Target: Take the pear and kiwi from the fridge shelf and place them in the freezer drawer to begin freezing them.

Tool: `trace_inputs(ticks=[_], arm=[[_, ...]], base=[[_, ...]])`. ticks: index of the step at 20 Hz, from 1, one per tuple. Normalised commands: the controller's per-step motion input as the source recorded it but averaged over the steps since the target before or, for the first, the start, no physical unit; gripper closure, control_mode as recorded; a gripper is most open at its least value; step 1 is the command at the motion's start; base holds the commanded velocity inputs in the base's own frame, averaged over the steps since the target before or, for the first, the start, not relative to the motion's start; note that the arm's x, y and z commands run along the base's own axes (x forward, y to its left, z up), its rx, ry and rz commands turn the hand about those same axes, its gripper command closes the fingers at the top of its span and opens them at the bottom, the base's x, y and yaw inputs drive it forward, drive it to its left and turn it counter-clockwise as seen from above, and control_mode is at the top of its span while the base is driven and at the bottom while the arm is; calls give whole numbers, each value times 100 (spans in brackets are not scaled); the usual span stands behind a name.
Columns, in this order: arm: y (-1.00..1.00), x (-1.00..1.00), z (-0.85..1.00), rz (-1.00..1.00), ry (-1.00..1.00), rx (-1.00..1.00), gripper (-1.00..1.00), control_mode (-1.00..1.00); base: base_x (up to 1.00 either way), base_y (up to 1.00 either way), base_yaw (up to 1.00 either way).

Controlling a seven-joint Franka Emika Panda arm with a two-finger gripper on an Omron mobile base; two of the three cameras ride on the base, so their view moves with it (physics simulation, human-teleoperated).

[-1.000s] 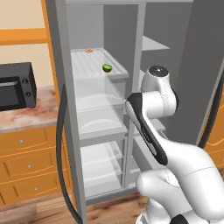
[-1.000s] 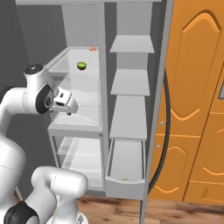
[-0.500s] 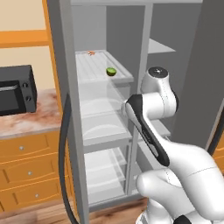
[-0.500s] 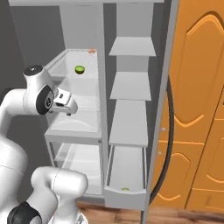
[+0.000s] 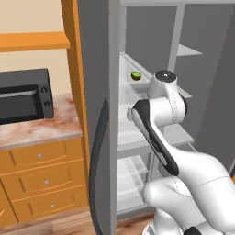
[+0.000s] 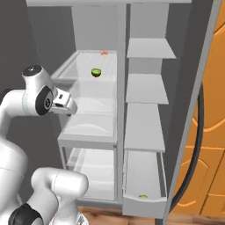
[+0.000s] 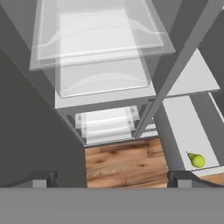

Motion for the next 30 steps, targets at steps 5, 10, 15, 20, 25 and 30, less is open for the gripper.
trace_inputs(ticks=[5,10,15,20,25,30], arm=[[0,0,0,0,0,0,-100,100],[0,1,3,0,1,0,-100,-100],[-3,6,65,-9,0,1,-100,-100],[-3,51,72,-9,0,0,-100,-100],[-28,75,16,-6,1,1,-100,-100],[-42,49,-5,0,0,0,-100,-100]], base=[[65,9,0],[34,0,0],[0,0,0],[0,0,0],[0,0,0],[0,0,0]])
